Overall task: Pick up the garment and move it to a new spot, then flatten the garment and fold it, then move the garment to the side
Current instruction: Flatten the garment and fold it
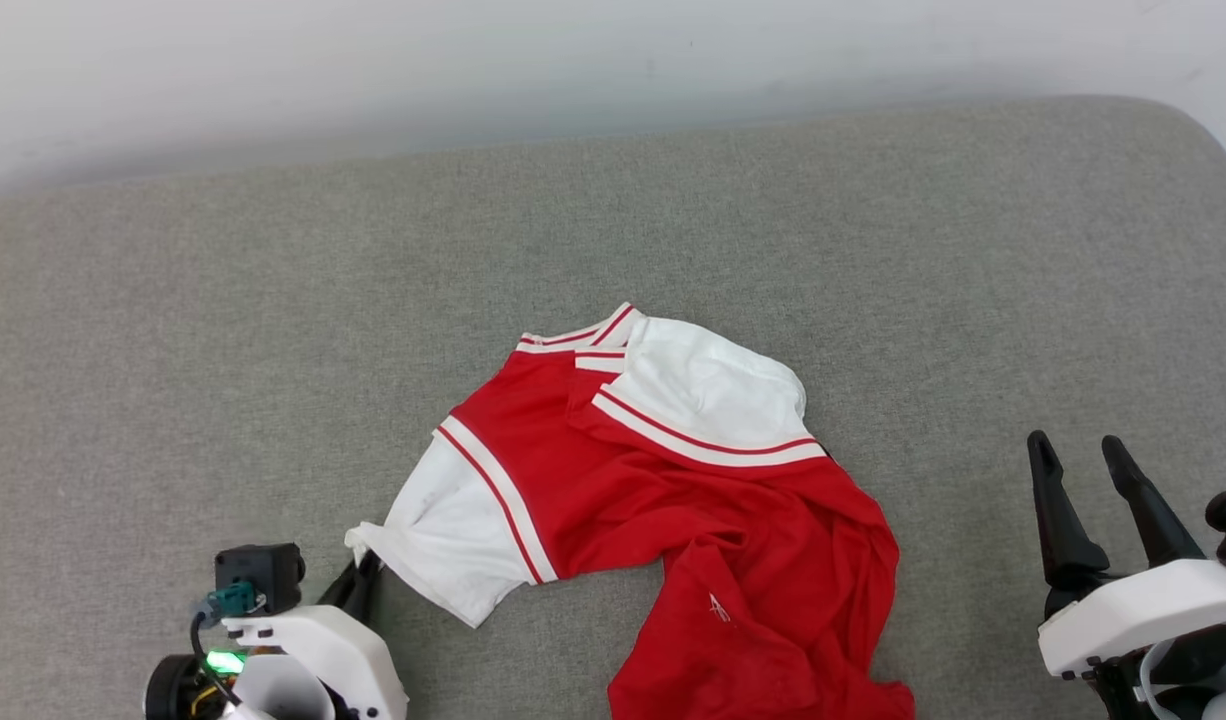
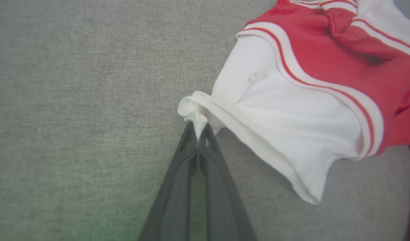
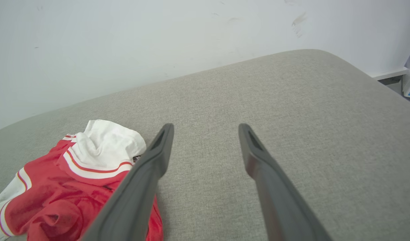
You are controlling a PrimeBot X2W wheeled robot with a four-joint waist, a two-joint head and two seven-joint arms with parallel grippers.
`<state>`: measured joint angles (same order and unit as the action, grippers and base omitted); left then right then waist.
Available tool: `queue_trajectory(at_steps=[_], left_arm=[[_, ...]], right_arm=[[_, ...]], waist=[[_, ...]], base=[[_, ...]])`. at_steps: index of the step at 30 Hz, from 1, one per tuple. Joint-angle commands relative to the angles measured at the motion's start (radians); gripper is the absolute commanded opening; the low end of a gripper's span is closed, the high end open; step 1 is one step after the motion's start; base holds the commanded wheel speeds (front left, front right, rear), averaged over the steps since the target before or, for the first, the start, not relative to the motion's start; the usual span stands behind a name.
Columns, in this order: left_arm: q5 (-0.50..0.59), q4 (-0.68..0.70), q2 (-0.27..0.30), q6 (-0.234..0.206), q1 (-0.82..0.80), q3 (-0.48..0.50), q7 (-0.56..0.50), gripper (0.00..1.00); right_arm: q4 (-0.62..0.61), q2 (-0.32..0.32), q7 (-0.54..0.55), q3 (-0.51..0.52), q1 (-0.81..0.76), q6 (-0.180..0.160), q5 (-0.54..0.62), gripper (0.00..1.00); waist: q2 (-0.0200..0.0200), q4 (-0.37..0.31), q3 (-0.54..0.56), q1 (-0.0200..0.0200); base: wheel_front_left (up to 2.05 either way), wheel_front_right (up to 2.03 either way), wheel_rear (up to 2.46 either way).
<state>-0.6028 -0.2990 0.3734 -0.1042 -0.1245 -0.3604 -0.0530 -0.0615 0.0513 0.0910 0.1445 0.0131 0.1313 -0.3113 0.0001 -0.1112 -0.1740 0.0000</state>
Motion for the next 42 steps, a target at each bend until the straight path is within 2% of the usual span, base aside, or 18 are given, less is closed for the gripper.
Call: queue_trajectory(at_steps=[1, 3, 12, 19, 24, 30, 37, 42], left_arm=[[-0.001, -0.010, -0.005, 0.004, 0.015, -0.003, 0.005, 0.00], [-0.002, -0.017, -0.022, 0.001, 0.017, 0.001, 0.043, 1.00], [0.042, 0.044, -0.061, -0.049, 0.019, 0.054, 0.274, 1.00], [0.088, 0.150, -0.067, -0.086, 0.034, 0.077, 0.310, 1.00], [0.114, 0.222, -0.065, -0.097, 0.024, 0.081, 0.313, 1.00], [0.125, 0.258, -0.079, -0.094, -0.002, 0.070, 0.315, 1.00], [0.134, 0.249, -0.112, -0.073, -0.046, 0.060, 0.318, 1.00], [0.144, 0.235, -0.136, -0.052, -0.082, 0.061, 0.320, 1.00]], right_arm=[[-0.005, -0.002, 0.003, 0.000, -0.015, -0.001, 0.008, 1.00], [-0.009, -0.002, 0.011, 0.004, -0.022, -0.001, 0.010, 1.00], [-0.017, -0.002, 0.045, 0.011, -0.041, -0.001, 0.016, 1.00], [0.005, -0.002, 0.069, 0.023, -0.036, -0.001, 0.014, 1.00], [0.075, 0.006, 0.124, 0.032, 0.027, -0.001, 0.019, 1.00], [0.188, 0.082, 0.206, -0.035, 0.162, -0.001, -0.038, 1.00], [0.293, 0.212, 0.337, -0.219, 0.353, -0.001, -0.101, 1.00], [0.377, 0.282, 0.409, -0.355, 0.466, -0.001, -0.132, 1.00]], waist=[[-0.0001, 0.002, 0.008, 0.0000], [-0.0001, 0.007, 0.019, 0.0000], [-0.0001, 0.022, 0.067, 0.0000], [-0.0001, 0.035, 0.068, 0.0000], [-0.0001, 0.059, 0.038, 0.0000], [-0.0001, 0.107, -0.015, 0.0000], [-0.0001, 0.177, -0.077, 0.0000], [-0.0001, 0.216, -0.120, 0.0000]], base=[[0.00, 0.00, 0.00], [0.00, 0.00, 0.00], [0.00, 0.00, 0.00], [0.00, 0.00, 0.00], [0.00, 0.00, 0.00], [0.00, 0.00, 0.00], [0.00, 0.00, 0.00], [0.00, 0.00, 0.00]])
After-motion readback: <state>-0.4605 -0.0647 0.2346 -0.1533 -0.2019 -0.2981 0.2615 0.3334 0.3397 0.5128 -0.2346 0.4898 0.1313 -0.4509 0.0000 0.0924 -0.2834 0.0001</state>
